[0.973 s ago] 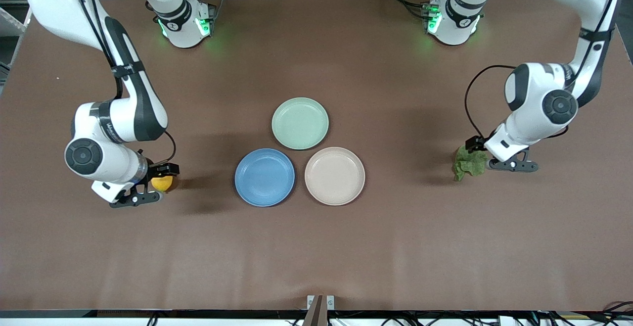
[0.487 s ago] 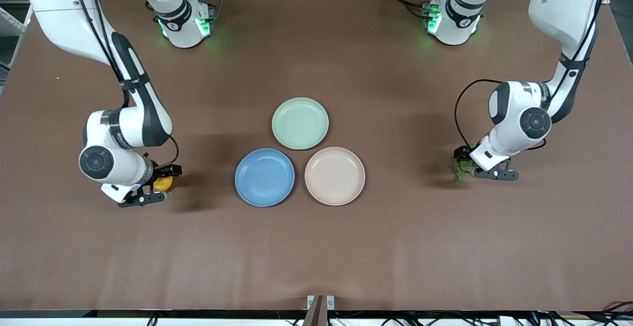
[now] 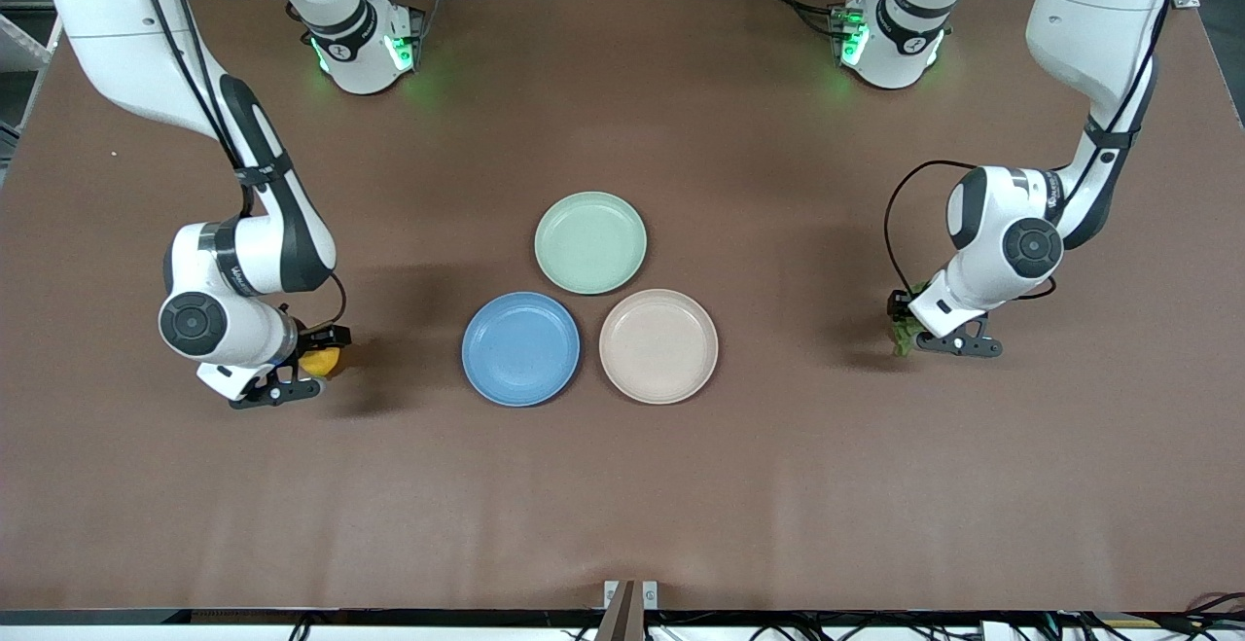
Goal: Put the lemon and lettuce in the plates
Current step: 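Grasp the lemon with the right gripper while the left gripper grasps the lettuce, then carry the lemon to the blue plate while the left gripper carries lettuce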
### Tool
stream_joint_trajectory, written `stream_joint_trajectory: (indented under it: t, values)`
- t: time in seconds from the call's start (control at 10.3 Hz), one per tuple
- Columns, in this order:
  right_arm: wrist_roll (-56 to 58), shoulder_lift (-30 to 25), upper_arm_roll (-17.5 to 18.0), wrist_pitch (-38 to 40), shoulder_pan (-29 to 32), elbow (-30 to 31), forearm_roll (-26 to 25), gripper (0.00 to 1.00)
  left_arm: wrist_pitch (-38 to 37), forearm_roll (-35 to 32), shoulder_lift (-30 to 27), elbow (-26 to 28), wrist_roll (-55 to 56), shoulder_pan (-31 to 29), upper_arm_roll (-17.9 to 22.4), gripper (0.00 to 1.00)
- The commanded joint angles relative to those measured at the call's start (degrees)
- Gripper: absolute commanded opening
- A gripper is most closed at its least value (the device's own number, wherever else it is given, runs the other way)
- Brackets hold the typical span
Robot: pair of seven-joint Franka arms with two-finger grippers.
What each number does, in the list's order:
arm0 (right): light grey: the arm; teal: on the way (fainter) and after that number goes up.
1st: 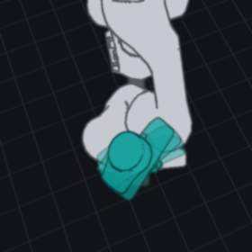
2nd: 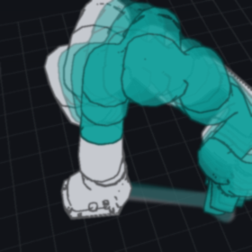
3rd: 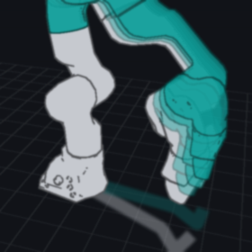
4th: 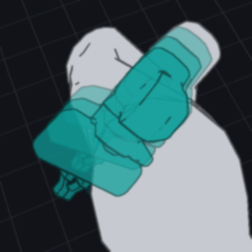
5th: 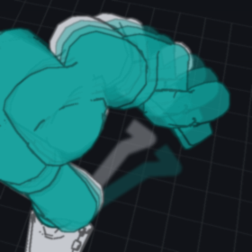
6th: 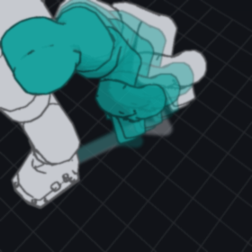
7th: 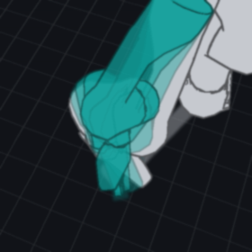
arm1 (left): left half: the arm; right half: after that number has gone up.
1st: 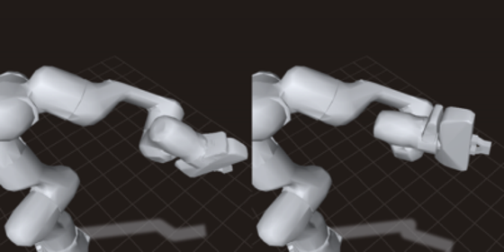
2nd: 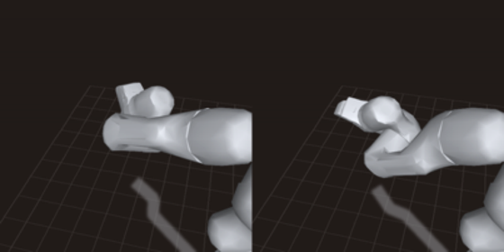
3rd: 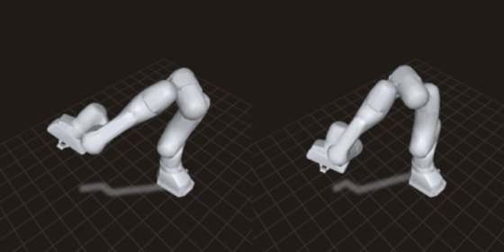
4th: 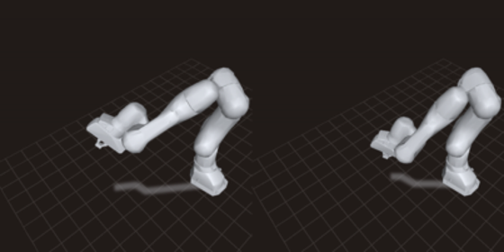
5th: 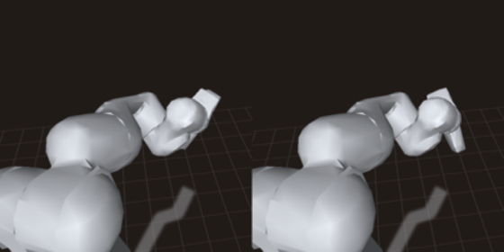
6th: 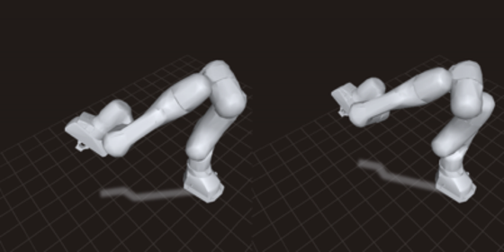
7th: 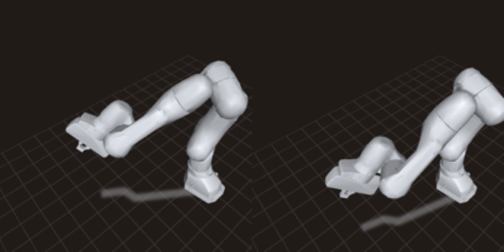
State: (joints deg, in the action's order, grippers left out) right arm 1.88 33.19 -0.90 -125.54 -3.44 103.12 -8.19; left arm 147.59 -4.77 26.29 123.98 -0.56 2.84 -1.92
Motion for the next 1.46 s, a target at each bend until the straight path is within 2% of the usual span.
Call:
stream_joint_trajectory:
  t: [0.0, 0.19, 0.29, 0.39, 0.49, 0.58, 0.78, 0.88, 1.07, 1.27, 1.36]
  values:
    - [0.14, 1.52, 0.63, -1.45, 0.89, 0.15, -1.22, 1.0, 0.86, -3.49, 1.4, -1.46, 0.48, -0.37, 0.34, 0.34]
    - [0.06, 1.88, 0.72, -1.55, 1.06, 0.51, -0.78, 1.0, 0.86, -3.5, 1.14, -1.64, 0.56, -0.2, 0.25, 0.0]
    - [0.06, 2.05, 0.72, -1.55, 1.06, 0.42, -0.69, 0.85, 0.77, -3.5, 0.88, -1.9, 1.0, -0.11, 0.25, 0.0]
    - [0.06, 2.05, 0.72, -1.55, 0.98, 0.51, -0.69, 0.51, 0.6, -3.58, 0.26, -2.08, 1.27, 0.15, 0.25, 0.0]
    - [-0.03, 1.97, 0.72, -1.28, 0.71, 0.51, -0.69, 0.3, 0.33, -3.58, -1.22, -2.08, 1.27, 0.24, -0.01, 0.0]
    - [-0.29, 1.36, 0.98, 0.46, 0.45, 0.07, 0.7, 0.03, -0.54, -3.58, -2.72, -2.51, 1.35, 0.85, -0.19, 0.0]
    - [-0.47, -0.05, 0.99, 7.47, -0.17, -3.42, 7.46, 0.0, -8.41, -3.5, -4.57, -8.2, 5.11, 4.26, -0.28, 0.0]
    - [-0.65, -0.06, 1.16, 11.86, -0.69, -7.62, 8.09, 0.0, -13.33, -3.5, -4.58, -12.32, 8.27, 7.07, -0.28, 0.0]
    - [-2.74, -0.06, 1.6, 17.59, -3.14, -13.36, 17.8, 0.0, -20.56, -3.23, -3.96, -19.8, 12.94, 10.68, -0.45, 0.0]
    - [-11.76, 0.38, 2.21, 16.22, -6.83, -14.08, 25.55, 0.0, -21.38, -2.62, -3.61, -23.07, 15.06, 13.24, -0.63, 0.0]
    - [-14.94, 0.56, 2.22, 12.29, -9.2, -14.17, 27.51, 0.0, -21.38, -2.62, -2.48, -25.43, 17.24, 14.29, -1.41, 0.0]
